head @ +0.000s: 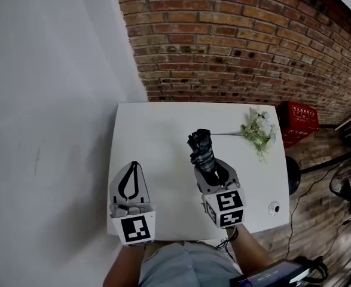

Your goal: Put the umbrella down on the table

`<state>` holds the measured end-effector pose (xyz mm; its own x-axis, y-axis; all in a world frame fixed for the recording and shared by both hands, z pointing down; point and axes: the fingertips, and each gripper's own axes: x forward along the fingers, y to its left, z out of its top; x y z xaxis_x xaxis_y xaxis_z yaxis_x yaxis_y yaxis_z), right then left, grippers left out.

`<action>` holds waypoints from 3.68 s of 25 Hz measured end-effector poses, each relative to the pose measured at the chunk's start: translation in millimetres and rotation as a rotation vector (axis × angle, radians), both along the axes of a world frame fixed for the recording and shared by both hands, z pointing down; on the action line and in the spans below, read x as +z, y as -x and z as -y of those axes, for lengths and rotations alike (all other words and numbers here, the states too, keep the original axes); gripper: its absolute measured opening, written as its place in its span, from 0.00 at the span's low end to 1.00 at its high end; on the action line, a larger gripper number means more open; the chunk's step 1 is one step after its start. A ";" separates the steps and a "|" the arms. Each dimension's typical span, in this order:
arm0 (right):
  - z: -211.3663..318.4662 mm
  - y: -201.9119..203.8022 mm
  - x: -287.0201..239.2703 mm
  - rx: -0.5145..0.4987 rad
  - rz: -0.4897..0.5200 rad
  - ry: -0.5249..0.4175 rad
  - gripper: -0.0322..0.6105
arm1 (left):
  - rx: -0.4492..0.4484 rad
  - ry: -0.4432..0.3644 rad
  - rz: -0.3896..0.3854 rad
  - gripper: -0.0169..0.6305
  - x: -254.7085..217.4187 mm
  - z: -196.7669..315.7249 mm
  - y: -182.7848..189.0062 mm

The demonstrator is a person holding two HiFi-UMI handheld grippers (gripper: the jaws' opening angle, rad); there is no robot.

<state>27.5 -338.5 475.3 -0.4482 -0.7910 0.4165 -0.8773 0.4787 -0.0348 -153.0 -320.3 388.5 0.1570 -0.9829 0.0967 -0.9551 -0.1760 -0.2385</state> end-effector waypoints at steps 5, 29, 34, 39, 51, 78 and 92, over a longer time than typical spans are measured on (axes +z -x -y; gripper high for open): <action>2.6 -4.2 17.4 0.008 -0.017 0.037 0.36 | 0.005 0.011 0.002 0.04 4.0 6.5 -1.9; 14.2 -17.5 87.1 0.038 -0.091 0.177 0.36 | 0.015 0.057 0.003 0.04 26.1 29.7 -1.0; 15.3 -20.5 100.7 0.043 -0.106 0.207 0.36 | 0.014 0.067 -0.001 0.04 30.3 33.9 0.1; 17.9 -23.1 111.5 0.050 -0.118 0.231 0.36 | 0.019 0.076 -0.002 0.04 35.3 38.9 -0.1; 23.7 -23.6 125.4 0.061 -0.133 0.270 0.37 | 0.021 0.090 -0.005 0.04 43.4 47.7 2.5; 30.0 -19.0 116.9 0.029 -0.114 0.282 0.51 | -0.009 0.065 0.001 0.04 26.3 35.2 8.1; 9.9 -2.0 -77.9 -0.011 0.023 -0.207 0.27 | 0.021 -0.123 -0.053 0.04 -64.7 -8.0 -19.2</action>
